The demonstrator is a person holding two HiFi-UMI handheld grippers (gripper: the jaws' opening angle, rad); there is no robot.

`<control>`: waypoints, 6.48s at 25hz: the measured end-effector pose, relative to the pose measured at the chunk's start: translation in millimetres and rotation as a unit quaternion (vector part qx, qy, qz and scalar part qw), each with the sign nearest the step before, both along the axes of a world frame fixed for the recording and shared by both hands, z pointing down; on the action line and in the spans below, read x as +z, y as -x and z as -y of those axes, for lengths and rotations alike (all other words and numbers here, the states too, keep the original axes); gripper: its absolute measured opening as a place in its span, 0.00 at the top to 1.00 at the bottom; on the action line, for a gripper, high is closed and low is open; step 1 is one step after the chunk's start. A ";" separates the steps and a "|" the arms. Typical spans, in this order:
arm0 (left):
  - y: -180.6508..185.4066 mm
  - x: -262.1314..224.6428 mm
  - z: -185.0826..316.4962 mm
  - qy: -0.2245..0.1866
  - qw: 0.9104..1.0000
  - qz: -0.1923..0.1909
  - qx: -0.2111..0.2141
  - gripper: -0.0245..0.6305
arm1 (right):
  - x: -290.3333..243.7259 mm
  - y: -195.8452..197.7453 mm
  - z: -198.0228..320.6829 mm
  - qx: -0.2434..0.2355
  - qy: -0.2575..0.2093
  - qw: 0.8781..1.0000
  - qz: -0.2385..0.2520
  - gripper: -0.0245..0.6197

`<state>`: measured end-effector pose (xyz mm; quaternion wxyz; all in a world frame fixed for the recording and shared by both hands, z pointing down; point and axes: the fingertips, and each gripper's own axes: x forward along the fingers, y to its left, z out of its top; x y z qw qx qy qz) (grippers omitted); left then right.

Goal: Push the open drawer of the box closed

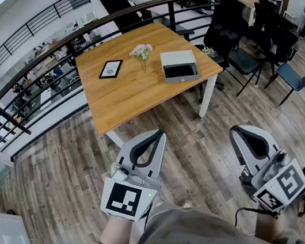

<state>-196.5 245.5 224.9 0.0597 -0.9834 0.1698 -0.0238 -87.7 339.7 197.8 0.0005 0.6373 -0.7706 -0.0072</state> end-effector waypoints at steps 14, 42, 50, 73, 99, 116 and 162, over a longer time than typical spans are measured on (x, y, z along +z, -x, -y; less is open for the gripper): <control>-17.7 0.9 -4.7 -0.015 1.000 0.013 0.005 0.94 | 9.7 -23.2 -7.3 0.013 -0.002 0.999 0.029 0.91; -101.3 55.4 138.1 0.006 0.999 0.044 -0.005 0.94 | 89.0 -120.8 132.6 0.055 0.076 0.994 0.049 0.68; -139.1 96.2 228.6 0.025 0.995 0.098 0.005 0.94 | 145.7 -163.1 224.8 0.067 0.146 0.984 0.074 0.68; -208.9 276.7 420.8 0.159 0.955 0.241 0.068 0.94 | 378.6 -239.1 412.2 0.152 0.396 0.892 0.159 0.70; -221.4 383.5 448.8 0.270 0.900 0.341 -0.022 0.94 | 523.1 -291.3 458.3 0.117 0.533 0.808 0.222 0.77; -230.6 374.0 446.9 0.301 0.885 0.331 -0.127 0.94 | 520.4 -305.5 487.3 0.032 0.549 0.807 0.215 0.82; -202.8 199.5 525.8 0.137 0.935 0.187 -0.269 0.94 | 217.7 -274.1 611.5 -0.161 0.206 0.952 0.158 0.88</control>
